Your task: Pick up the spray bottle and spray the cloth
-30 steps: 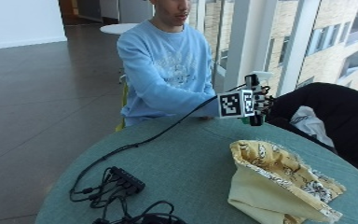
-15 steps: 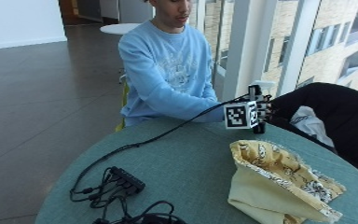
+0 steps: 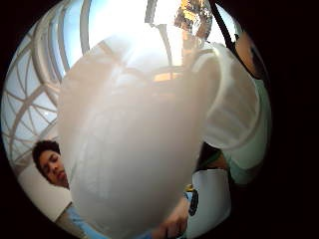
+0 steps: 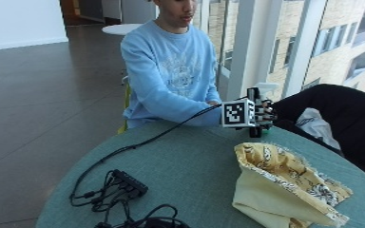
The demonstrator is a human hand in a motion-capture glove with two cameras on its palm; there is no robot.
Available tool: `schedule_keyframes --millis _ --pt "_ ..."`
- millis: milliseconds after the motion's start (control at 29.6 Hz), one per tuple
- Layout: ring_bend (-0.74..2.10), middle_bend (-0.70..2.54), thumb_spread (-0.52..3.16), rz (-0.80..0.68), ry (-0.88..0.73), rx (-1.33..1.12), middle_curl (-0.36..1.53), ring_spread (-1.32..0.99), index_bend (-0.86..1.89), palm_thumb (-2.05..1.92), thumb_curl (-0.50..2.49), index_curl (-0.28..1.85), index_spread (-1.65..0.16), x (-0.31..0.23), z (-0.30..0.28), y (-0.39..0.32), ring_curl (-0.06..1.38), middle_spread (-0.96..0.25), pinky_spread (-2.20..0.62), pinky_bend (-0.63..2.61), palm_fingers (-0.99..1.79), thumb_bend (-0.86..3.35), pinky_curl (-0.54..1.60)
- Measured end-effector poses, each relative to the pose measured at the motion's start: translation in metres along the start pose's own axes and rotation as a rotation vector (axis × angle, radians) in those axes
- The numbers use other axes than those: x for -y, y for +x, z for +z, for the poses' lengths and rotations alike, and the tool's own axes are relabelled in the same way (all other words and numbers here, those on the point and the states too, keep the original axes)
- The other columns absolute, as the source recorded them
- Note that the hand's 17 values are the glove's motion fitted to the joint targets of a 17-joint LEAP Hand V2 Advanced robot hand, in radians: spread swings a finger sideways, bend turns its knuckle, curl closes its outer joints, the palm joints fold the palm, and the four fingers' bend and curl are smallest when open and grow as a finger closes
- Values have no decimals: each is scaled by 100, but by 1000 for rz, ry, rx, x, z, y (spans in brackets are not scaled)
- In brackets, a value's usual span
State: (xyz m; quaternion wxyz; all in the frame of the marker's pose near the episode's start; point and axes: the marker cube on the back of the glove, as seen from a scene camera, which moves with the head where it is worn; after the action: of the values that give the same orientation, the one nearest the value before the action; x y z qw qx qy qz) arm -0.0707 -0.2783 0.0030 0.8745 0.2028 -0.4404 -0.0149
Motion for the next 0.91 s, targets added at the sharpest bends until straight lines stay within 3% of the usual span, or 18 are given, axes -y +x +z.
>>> schedule_keyframes --millis 270,575,913 --pt "35 30 105 58 29 -172 48 -9 11 71 47 50 -26 -47 -71 -4 38 -9 12 16 93 -3 31" --pt "26 29 106 191 110 -516 47 -7 17 66 42 47 -28 -143 -182 -10 36 -8 17 15 85 -4 29" --pt "20 25 106 278 119 -777 45 -4 17 62 38 44 -31 -250 -230 -5 34 -8 20 16 78 -3 27"
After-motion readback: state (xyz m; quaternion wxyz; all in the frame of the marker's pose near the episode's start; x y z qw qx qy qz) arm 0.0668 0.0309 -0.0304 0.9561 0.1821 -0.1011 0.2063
